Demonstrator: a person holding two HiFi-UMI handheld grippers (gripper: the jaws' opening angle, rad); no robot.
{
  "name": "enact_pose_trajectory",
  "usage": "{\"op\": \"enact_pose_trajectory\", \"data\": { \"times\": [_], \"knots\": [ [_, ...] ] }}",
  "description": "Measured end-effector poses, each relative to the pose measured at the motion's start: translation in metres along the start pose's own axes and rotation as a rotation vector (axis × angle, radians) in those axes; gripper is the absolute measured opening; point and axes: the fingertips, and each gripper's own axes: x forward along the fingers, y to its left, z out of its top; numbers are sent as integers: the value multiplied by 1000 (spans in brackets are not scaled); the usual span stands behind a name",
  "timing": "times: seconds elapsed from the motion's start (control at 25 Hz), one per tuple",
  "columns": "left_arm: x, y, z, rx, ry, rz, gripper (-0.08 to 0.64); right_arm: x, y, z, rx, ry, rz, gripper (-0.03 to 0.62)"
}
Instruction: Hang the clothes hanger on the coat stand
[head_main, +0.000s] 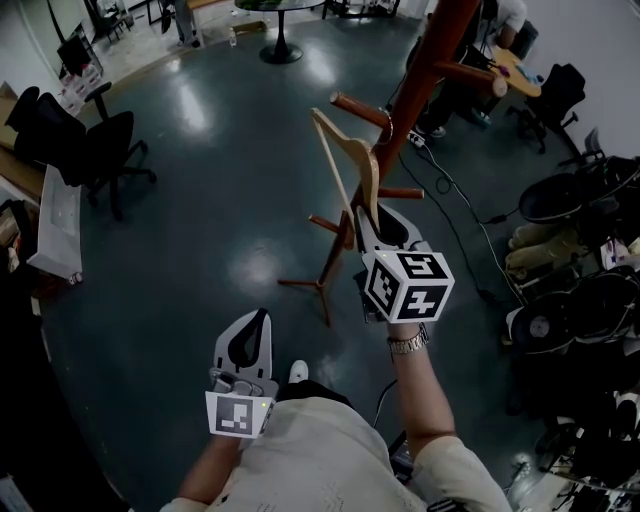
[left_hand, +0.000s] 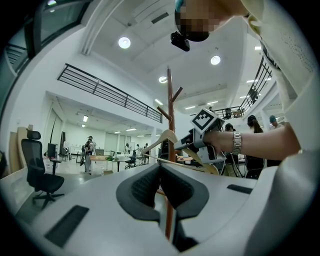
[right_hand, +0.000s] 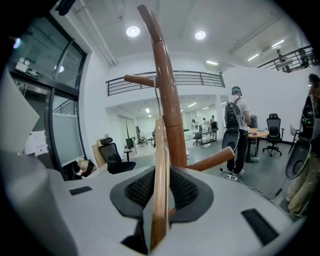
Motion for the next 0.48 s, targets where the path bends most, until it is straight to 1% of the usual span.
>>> {"op": "enact_pose_trajectory", "data": {
  "times": [0.08, 0.16, 0.24, 0.32, 0.48],
  "knots": [
    [0, -2, 3, -28, -10, 8, 12, -3, 0, 0, -6, -4, -1, 69],
    [-3, -3, 3, -29, -11, 7, 12, -7, 1, 1, -17, -12, 1, 82],
    [-7, -1, 5, -29, -16, 6, 12, -11, 4, 4, -53, -20, -2, 107],
    [-11, 1, 7, -29, -21, 3, 12, -16, 9, 6, -95, -31, -8, 118],
    [-19, -1, 3, -26, -22, -6, 12, -29, 15, 4, -110, -50, -7, 123]
  ]
}}
